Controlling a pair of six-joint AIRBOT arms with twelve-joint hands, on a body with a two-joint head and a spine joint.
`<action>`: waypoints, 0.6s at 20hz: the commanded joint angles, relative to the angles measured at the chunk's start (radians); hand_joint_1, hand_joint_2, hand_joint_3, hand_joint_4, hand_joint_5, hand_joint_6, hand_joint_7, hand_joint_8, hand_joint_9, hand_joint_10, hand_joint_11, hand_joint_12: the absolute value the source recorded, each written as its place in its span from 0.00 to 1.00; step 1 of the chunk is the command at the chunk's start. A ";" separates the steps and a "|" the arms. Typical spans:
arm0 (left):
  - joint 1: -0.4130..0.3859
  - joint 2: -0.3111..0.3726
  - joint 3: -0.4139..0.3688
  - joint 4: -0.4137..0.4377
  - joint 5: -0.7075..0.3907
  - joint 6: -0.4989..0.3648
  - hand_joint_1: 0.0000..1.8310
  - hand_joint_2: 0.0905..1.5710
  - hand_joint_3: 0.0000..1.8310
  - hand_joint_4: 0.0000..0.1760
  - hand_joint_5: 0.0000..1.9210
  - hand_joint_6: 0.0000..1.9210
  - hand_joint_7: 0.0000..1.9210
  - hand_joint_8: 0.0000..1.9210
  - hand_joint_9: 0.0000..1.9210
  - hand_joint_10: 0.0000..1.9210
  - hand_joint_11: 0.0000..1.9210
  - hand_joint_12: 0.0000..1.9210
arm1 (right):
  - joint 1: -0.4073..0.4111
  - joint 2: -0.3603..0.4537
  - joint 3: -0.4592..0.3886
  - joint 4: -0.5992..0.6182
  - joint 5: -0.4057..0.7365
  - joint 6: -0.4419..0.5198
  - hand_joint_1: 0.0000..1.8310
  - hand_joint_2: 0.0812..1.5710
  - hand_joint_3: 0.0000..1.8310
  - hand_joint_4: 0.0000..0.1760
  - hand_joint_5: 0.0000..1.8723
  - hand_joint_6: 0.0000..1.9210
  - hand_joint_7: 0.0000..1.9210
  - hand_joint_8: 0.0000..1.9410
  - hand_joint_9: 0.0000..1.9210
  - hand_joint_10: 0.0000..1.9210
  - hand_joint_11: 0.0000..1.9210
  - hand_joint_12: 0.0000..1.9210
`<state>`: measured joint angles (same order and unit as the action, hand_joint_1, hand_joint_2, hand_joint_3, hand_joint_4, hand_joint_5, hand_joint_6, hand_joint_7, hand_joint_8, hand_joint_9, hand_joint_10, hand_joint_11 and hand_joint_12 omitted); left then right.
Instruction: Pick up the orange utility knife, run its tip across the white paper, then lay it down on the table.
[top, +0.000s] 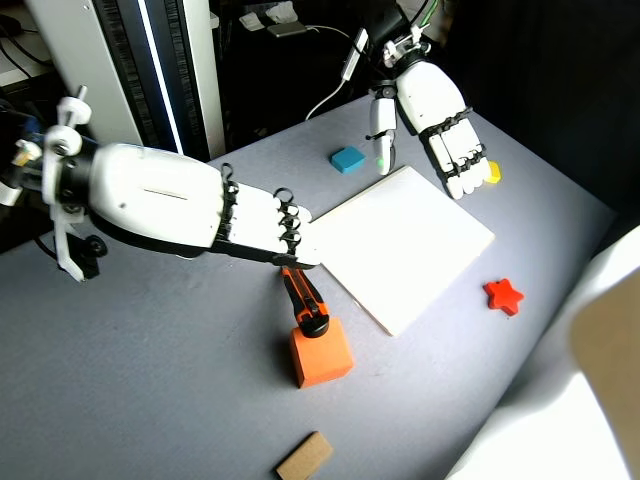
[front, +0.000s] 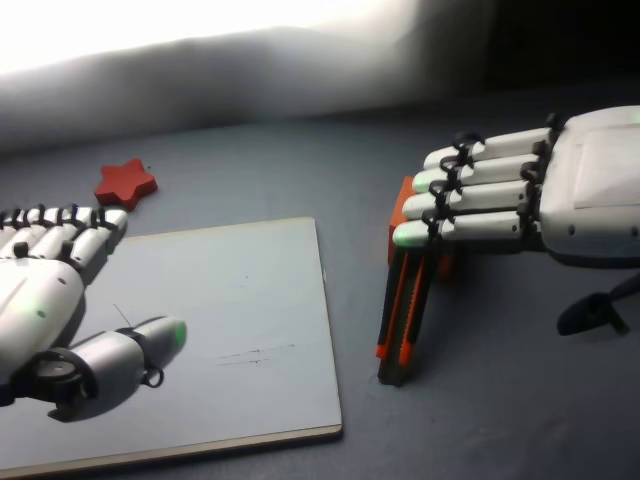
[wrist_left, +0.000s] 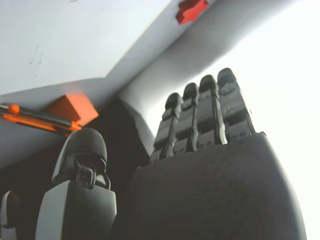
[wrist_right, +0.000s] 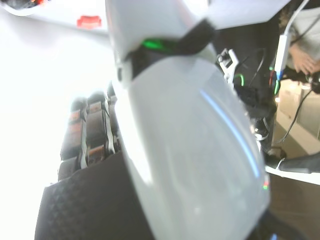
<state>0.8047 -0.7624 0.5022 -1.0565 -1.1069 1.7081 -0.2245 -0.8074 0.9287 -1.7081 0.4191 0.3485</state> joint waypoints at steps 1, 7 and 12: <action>-0.009 -0.001 -0.003 0.058 -0.101 0.000 0.05 0.79 0.00 0.02 0.02 0.01 0.01 0.00 0.00 0.00 0.00 0.00 | 0.017 -0.007 0.007 0.000 0.019 0.038 0.55 0.64 0.00 0.00 0.00 0.00 0.00 0.00 0.00 0.00 0.00 0.00; -0.007 -0.018 -0.027 0.038 -0.163 0.017 0.03 0.79 0.00 0.02 0.00 0.00 0.00 0.00 0.00 0.00 0.00 0.00 | 0.049 -0.140 0.109 -0.195 -0.011 0.176 0.54 0.64 0.00 0.00 0.00 0.00 0.00 0.00 0.00 0.00 0.00 0.00; 0.003 -0.027 -0.013 0.040 -0.168 0.017 0.03 0.80 0.00 0.00 0.00 0.00 0.00 0.00 0.00 0.00 0.00 0.00 | 0.046 -0.216 0.163 -0.294 -0.027 0.238 0.59 0.62 0.00 0.00 0.00 0.00 0.00 0.00 0.00 0.00 0.00 0.00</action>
<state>0.8135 -0.7898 0.4862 -1.0756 -1.1786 1.7241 -0.1909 -1.0367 1.0973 -2.0354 0.4175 0.5858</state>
